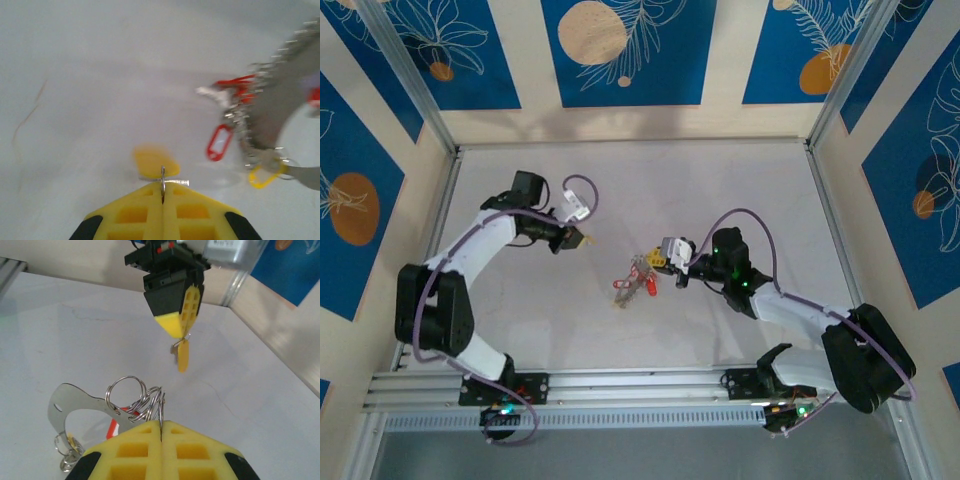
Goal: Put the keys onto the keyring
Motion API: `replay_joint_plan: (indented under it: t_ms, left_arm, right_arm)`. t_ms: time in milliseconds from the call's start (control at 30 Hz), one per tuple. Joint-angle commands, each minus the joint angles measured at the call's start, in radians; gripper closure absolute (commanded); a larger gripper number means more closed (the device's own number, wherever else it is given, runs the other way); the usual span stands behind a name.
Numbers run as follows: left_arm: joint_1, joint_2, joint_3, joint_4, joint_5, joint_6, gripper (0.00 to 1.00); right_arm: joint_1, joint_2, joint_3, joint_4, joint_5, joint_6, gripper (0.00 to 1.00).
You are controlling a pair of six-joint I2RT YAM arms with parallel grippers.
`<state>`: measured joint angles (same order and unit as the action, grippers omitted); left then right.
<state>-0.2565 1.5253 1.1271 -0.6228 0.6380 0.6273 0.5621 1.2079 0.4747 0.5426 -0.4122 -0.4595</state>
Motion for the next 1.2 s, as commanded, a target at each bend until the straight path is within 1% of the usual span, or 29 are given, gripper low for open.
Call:
replay_joint_plan:
  t_ms: [0,100,267,367,467,633,767,867,1167]
  left_arm:
    - [-0.071,-0.056,-0.047,0.046,0.131,0.186,1.00]
    - [-0.115,-0.083,-0.038,0.051,0.116,0.217,1.00]
    - [-0.187,-0.126,-0.036,0.052,0.137,0.333,1.00]
    - [-0.213,-0.136,-0.035,0.074,0.130,0.342,1.00]
    - [-0.239,-0.139,-0.033,0.083,0.100,0.363,1.00]
    - [-0.248,-0.136,-0.023,0.111,0.023,0.397,1.00]
    - [-0.257,-0.124,0.004,0.084,0.073,0.443,1.00]
    - [-0.274,-0.122,-0.001,0.060,0.122,0.507,1.00]
    - [-0.306,-0.122,-0.011,0.067,0.102,0.522,1.00]
  right_arm:
    - [-0.004,0.004,0.053,-0.054,-0.106,-0.034,1.00]
    - [0.001,0.028,0.071,-0.057,-0.130,-0.031,1.00]
    - [0.023,0.057,0.089,-0.059,-0.146,-0.030,1.00]
    - [0.034,0.069,0.094,-0.055,-0.148,-0.025,1.00]
    - [0.042,0.078,0.099,-0.055,-0.152,-0.018,1.00]
    - [0.051,0.092,0.102,-0.053,-0.156,-0.019,1.00]
    - [0.053,0.103,0.116,-0.058,-0.168,-0.010,1.00]
    - [0.053,0.110,0.124,-0.054,-0.166,0.001,1.00]
    - [0.051,0.127,0.123,-0.016,-0.143,0.068,1.00]
